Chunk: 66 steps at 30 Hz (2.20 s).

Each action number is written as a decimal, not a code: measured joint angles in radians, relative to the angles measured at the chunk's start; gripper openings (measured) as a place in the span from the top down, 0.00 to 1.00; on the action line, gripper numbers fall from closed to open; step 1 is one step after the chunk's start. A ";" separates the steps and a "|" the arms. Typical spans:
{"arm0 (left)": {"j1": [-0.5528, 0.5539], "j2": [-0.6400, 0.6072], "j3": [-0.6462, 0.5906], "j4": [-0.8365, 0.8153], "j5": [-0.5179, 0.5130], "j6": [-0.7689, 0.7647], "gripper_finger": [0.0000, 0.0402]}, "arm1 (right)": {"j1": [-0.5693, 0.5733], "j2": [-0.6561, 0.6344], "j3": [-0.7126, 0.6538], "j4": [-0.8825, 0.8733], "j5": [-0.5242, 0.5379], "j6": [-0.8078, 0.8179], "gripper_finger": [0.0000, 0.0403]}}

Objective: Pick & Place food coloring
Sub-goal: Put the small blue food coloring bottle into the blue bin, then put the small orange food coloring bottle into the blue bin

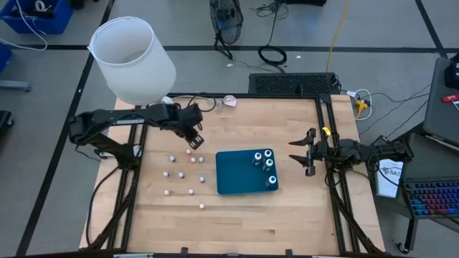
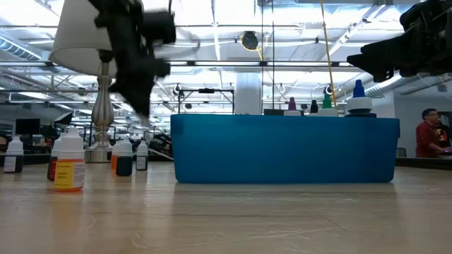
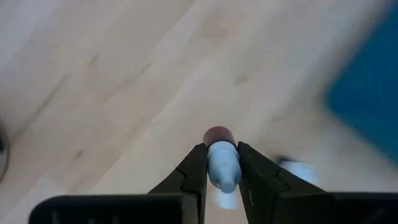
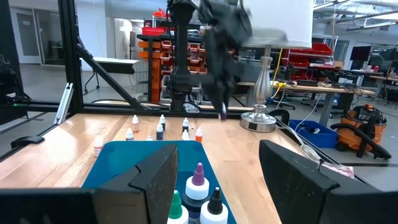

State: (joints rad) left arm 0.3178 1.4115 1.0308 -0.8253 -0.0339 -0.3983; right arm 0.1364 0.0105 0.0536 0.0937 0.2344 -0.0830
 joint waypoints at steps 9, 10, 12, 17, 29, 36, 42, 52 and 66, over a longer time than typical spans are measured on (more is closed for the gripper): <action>-0.332 0.092 0.337 -0.033 -0.079 0.016 0.83 | 0.000 0.001 0.000 0.000 0.000 0.000 0.47; -0.363 0.127 0.386 -0.054 -0.104 0.024 0.83 | 0.000 0.001 0.000 0.000 0.000 0.000 0.47; -0.412 0.195 0.486 -0.081 -0.144 0.046 0.83 | 0.000 0.002 0.000 0.002 0.000 0.000 0.47; -0.443 0.393 0.665 -0.227 -0.176 0.107 0.83 | 0.000 0.005 0.000 0.003 0.000 0.000 0.47; -0.372 0.643 0.662 -0.217 -0.094 0.148 0.83 | 0.000 0.006 0.000 0.001 0.000 0.000 0.47; -0.361 0.698 0.662 -0.213 -0.031 0.128 0.83 | 0.000 0.005 0.000 0.000 0.000 0.000 0.47; -0.359 0.738 0.662 -0.209 -0.009 0.131 0.83 | 0.000 0.006 0.000 0.000 0.000 0.000 0.47; -0.358 0.761 0.662 -0.171 -0.009 0.098 0.74 | 0.000 0.006 0.000 0.000 0.000 0.000 0.47; -0.358 0.560 0.666 -0.280 -0.068 0.021 0.50 | 0.000 0.005 0.000 0.001 0.000 0.000 0.47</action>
State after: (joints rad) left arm -0.0404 1.9714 1.6966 -1.1048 -0.1018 -0.3774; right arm 0.1364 0.0160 0.0536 0.0943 0.2342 -0.0830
